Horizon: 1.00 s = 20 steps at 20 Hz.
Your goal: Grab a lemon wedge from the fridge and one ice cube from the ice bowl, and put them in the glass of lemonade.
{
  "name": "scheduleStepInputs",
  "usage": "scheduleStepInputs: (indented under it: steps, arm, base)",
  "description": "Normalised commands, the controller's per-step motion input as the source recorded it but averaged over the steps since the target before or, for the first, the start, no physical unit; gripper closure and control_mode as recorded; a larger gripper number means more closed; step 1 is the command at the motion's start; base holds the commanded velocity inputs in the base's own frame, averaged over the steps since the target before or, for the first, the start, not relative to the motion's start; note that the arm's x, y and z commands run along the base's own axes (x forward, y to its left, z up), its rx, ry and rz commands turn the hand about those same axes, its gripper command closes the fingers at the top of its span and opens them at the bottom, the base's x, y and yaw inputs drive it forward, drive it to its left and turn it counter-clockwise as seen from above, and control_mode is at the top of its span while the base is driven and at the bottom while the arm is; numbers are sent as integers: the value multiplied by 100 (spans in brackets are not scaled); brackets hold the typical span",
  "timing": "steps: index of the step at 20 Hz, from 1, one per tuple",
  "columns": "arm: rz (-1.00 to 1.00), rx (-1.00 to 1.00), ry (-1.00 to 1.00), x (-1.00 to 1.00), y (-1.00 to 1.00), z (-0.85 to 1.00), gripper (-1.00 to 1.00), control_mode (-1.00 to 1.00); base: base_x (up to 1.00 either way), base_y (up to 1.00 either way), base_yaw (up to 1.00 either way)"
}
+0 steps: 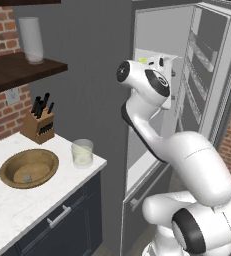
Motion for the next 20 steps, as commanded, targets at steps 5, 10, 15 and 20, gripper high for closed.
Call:
scheduleStepInputs:
  steps: [5,10,15,20]
  arm:
    - [-14,-17,11,30,-50,0,-100,-100]
    - [-17,-10,2,3,-63,1,-100,-100]
    - [-16,-1,0,-8,-78,3,-100,-100]
    - [-10,0,0,-23,-91,8,-100,-100]
  base:
    - [0,0,0]
    - [0,0,0]
    - [0,0,0]
    - [0,0,0]
